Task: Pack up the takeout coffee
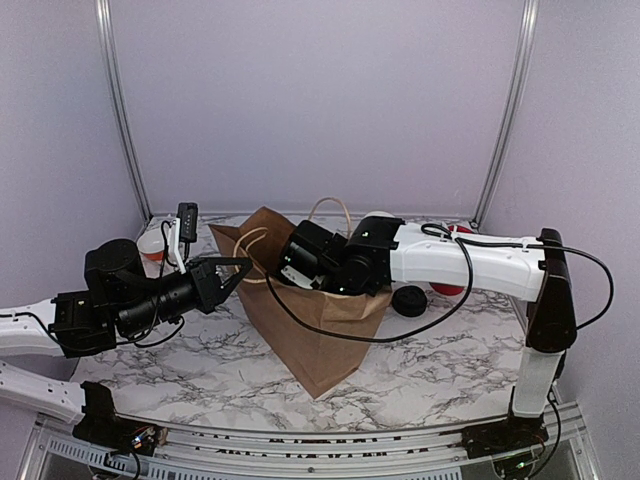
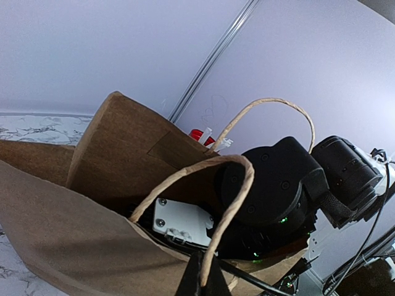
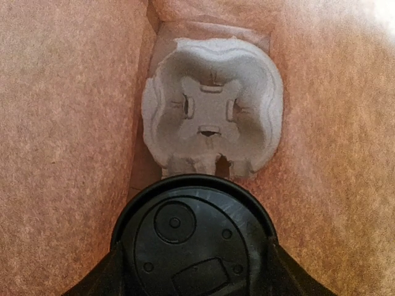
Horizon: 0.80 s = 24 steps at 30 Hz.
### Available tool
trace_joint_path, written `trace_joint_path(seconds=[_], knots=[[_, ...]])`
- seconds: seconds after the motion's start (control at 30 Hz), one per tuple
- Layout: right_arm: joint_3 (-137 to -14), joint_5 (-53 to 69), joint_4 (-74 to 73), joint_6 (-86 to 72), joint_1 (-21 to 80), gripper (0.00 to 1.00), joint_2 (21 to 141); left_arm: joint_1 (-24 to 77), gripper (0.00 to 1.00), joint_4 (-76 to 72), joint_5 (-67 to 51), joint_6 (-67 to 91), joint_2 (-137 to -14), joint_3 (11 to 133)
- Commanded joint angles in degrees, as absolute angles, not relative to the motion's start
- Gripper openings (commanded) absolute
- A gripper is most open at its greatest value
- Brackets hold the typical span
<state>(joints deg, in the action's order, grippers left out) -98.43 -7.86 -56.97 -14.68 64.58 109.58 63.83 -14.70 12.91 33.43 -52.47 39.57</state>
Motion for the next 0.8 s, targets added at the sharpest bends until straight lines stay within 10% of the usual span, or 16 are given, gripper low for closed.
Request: trace_joint_path(seconds=[0.0,0.77], knots=[[-98.2,-4.0,-59.9,-16.3,65.0,0.65,111.7,64.0,0.00,-13.8,13.0,33.1,-52.2,40.8],[-99.6,-4.3,-60.5,-16.3,65.3,0.70,111.7,64.0,0.00,-13.8,13.0,33.2,-52.2,41.0]])
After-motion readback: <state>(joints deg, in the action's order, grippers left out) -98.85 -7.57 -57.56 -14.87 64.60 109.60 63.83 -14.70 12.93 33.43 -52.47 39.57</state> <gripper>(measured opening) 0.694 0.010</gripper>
